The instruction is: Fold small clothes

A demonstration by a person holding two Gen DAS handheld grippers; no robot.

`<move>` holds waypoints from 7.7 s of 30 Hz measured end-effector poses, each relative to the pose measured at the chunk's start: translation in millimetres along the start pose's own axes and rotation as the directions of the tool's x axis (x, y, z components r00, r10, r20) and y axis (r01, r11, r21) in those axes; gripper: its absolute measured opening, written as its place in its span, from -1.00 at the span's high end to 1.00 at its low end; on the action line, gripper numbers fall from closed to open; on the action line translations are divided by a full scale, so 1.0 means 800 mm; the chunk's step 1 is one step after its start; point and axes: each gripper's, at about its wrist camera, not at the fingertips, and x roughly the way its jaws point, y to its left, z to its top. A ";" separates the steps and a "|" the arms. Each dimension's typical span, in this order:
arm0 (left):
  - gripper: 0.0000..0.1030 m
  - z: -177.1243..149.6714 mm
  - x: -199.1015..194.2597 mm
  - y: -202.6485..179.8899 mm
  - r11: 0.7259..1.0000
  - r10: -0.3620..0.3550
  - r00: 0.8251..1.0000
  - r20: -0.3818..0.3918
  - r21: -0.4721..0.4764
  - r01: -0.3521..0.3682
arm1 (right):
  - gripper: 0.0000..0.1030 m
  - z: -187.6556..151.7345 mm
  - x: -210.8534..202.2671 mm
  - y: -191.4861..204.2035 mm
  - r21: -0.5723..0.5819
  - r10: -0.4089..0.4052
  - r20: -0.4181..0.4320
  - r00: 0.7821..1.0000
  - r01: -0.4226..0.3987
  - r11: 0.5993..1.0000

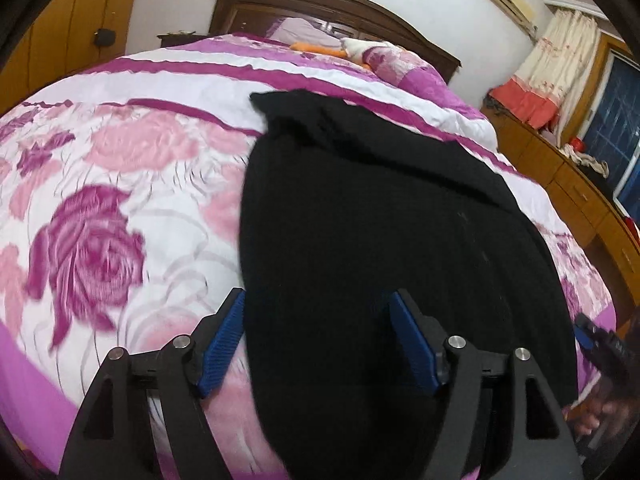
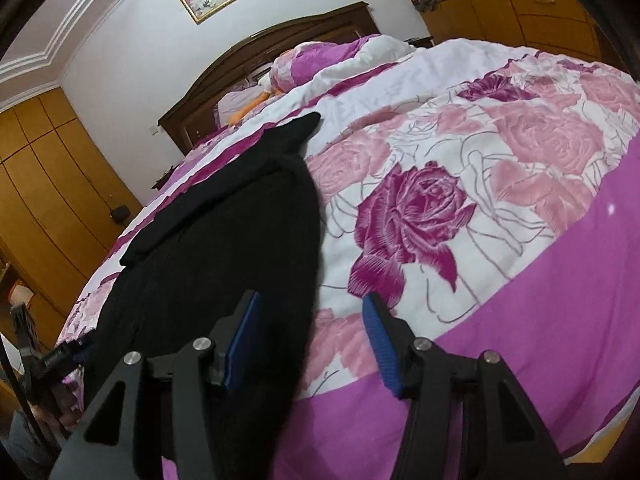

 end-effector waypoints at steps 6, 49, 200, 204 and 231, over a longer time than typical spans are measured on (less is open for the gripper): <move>-0.09 -0.025 -0.021 0.005 0.998 -0.043 0.999 -0.003 -0.041 0.043 | -0.09 -0.012 -0.007 -0.002 0.076 0.145 -0.018 0.989 -0.143 0.987; -0.13 -0.064 -0.010 0.050 0.758 -0.524 0.851 0.031 -0.438 0.483 | -0.43 -0.079 -0.001 0.007 0.285 0.519 -0.042 0.854 -0.488 0.825; 0.94 0.182 0.065 0.011 0.998 0.069 0.996 0.061 -0.001 -0.069 | -0.51 0.174 0.162 -0.068 0.270 0.340 -0.103 0.935 -0.303 0.914; 0.94 0.183 0.058 -0.005 0.999 0.042 0.995 0.094 0.014 -0.044 | -0.54 0.180 0.189 -0.048 0.164 0.397 -0.200 0.896 -0.369 0.915; 0.94 0.170 0.073 0.012 0.987 -0.107 0.970 0.219 -0.091 0.129 | 0.81 0.194 0.251 -0.002 0.117 0.309 -0.282 0.909 -0.287 0.951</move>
